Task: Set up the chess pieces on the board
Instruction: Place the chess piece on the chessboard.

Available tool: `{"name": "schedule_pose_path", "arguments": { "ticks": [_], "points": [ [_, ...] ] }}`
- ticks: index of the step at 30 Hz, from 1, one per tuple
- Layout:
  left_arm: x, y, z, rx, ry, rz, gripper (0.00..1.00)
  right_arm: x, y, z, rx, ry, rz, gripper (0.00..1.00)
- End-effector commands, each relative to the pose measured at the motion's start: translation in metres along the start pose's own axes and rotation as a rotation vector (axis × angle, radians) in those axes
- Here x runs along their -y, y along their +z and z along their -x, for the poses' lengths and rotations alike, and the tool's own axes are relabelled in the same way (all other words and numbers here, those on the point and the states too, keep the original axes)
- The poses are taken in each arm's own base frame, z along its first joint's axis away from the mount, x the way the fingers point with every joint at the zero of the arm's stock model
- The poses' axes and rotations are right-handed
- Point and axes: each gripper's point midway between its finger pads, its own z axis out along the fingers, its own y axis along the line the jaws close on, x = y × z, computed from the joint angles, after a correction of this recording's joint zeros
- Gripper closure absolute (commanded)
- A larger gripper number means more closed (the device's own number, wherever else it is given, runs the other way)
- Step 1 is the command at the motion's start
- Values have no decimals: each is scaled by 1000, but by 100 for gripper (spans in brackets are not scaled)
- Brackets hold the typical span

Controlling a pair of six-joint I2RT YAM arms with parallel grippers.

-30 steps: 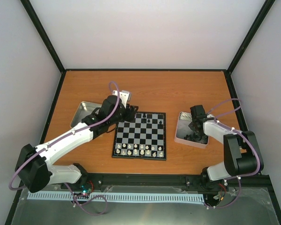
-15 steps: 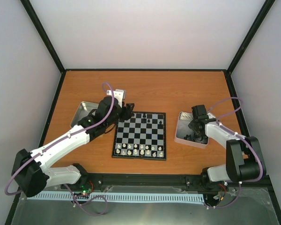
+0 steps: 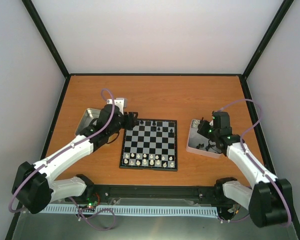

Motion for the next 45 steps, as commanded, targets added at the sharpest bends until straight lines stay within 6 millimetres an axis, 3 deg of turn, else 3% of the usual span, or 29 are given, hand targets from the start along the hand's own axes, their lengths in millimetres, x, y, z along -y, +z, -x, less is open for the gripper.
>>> {"name": "schedule_pose_path", "arguments": {
  "ticks": [1,4,12,19,25,30,36,41,45],
  "points": [
    [37,-14,27,58,-26,-200,37,-56,-30,8,38,-107,299,93],
    [74,-22,31,9,4,-389,31,-82,-49,7,47,-157,448,94],
    [134,-38,48,-75,45,-681,14,-144,-109,-3,26,-279,859,94],
    [164,-44,54,-172,-8,-857,10,-174,-145,-14,-32,-399,1070,94],
    [186,-51,53,-282,-61,-1019,9,-198,-161,-48,-130,-550,1160,94],
    [190,-51,42,-383,-89,-1066,28,-210,-161,-66,-181,-612,1181,94],
    [179,-51,34,-392,-115,-1039,51,-211,-155,-70,-203,-620,1171,94],
    [176,-50,32,-399,-128,-1038,63,-211,-152,-71,-210,-621,1164,95],
    [170,-40,27,-408,-137,-989,66,-211,-150,-71,-212,-619,1159,95]
  ]
}}
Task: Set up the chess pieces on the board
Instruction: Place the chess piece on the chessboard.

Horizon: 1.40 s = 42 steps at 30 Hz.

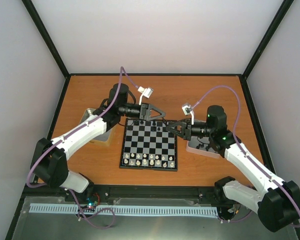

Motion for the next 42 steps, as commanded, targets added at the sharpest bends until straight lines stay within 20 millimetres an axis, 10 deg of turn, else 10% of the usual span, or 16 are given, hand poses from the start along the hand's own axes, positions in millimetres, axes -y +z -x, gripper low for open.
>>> {"name": "schedule_pose_path", "arguments": {
  "ticks": [1,18,32,42],
  "points": [
    [0,-3,2,10,17,11,68,-7,2,8,5,-43,12,96],
    [-18,1,-9,-25,-2,46,74,1,5,10,10,-14,-10,97],
    [-22,-8,4,57,85,144,99,10,5,4,1,4,-47,97],
    [-135,-60,-12,152,125,796,99,42,4,-5,-4,64,-189,97]
  ]
}}
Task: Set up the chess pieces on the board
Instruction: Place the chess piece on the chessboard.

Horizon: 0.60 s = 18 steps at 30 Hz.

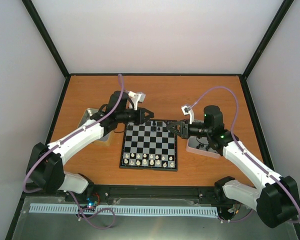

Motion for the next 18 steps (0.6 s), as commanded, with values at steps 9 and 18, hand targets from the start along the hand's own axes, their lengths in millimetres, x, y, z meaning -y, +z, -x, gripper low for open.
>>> {"name": "schedule_pose_path", "arguments": {
  "ticks": [9,18],
  "points": [
    [-124,9,-46,-64,130,649,99,24,7,6,6,19,-102,97],
    [-153,39,-57,-133,186,686,98,25,5,4,1,17,-119,96]
  ]
}}
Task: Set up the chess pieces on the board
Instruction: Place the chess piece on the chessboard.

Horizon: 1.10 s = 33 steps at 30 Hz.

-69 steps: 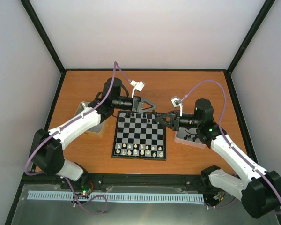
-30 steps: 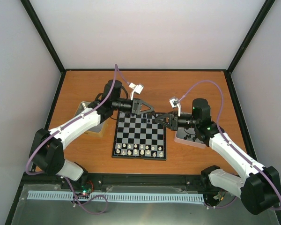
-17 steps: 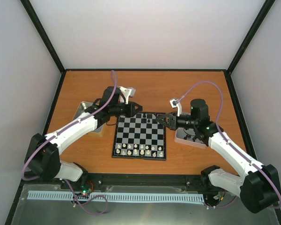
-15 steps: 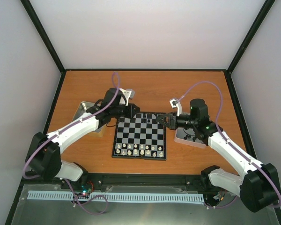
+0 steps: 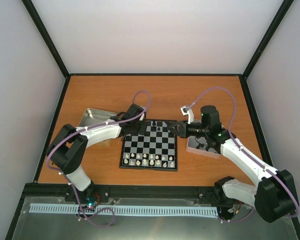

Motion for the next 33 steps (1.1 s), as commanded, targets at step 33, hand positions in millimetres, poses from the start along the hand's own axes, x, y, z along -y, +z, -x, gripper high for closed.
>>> {"name": "schedule_pose_path", "arguments": {
  "ticks": [33],
  "points": [
    [15,39,7,-41,26,-37,87,-4,-8,12,38,-29,-45,97]
  ]
}}
